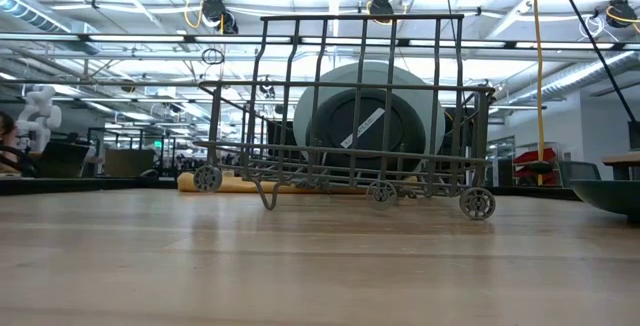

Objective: Sort dishes
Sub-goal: Put the orange plate into the dish rack

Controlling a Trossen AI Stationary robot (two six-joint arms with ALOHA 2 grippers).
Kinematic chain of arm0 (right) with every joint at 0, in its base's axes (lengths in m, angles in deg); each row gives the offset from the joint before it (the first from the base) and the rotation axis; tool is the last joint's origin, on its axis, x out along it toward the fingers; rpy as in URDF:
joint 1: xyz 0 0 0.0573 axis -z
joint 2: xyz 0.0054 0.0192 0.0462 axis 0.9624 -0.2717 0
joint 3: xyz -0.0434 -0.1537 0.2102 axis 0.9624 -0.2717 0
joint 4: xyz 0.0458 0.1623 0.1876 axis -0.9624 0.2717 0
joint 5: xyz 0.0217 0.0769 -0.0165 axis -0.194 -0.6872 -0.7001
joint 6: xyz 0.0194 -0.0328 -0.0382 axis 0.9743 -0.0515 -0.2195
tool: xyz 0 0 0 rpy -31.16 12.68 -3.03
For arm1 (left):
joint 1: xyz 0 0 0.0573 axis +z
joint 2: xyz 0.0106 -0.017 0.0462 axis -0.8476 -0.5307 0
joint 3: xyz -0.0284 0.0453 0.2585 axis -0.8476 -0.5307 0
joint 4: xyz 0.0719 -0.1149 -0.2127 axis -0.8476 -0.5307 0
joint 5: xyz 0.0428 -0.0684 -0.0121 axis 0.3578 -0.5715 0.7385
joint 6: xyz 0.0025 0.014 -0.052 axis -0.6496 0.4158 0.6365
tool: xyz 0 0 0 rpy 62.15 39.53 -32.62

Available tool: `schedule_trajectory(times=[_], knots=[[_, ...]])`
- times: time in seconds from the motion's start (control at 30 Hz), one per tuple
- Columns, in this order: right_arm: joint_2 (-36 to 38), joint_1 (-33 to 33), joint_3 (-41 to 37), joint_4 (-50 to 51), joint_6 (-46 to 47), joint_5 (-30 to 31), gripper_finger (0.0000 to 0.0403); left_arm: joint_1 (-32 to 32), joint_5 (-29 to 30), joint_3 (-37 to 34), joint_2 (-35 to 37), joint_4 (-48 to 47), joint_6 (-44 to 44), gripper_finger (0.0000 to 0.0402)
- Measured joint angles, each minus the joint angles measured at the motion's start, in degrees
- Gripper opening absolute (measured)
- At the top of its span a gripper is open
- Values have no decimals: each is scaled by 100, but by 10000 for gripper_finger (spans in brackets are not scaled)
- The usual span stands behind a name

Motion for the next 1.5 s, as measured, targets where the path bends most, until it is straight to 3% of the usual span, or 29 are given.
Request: schedule_trajectory(times=[0.27, 0.53, 0.7, 0.87, 1.13, 1.5], knots=[[-46, -385, 0, 45, 813, -226, 178, 184, -428, 0, -391, 973, -11, 137], [-46, -391, 0, 175, 884, -189, 178, 479, -2239, 80, -1355, 3240, 876, 137], [-46, -391, 0, 176, 877, -213, 178, 599, -3030, 873, -2188, 3259, 1572, 137], [-46, -391, 0, 176, 814, -218, 178, 595, -3884, 1863, -2979, 2642, 1868, 137], [-44, -391, 0, 255, 776, -203, 178, 735, -4198, 2918, -3472, 1717, 1831, 137], [-41, -290, 0, 268, 616, -14, 178, 931, -3727, 2997, -3503, 1931, 1915, 137]])
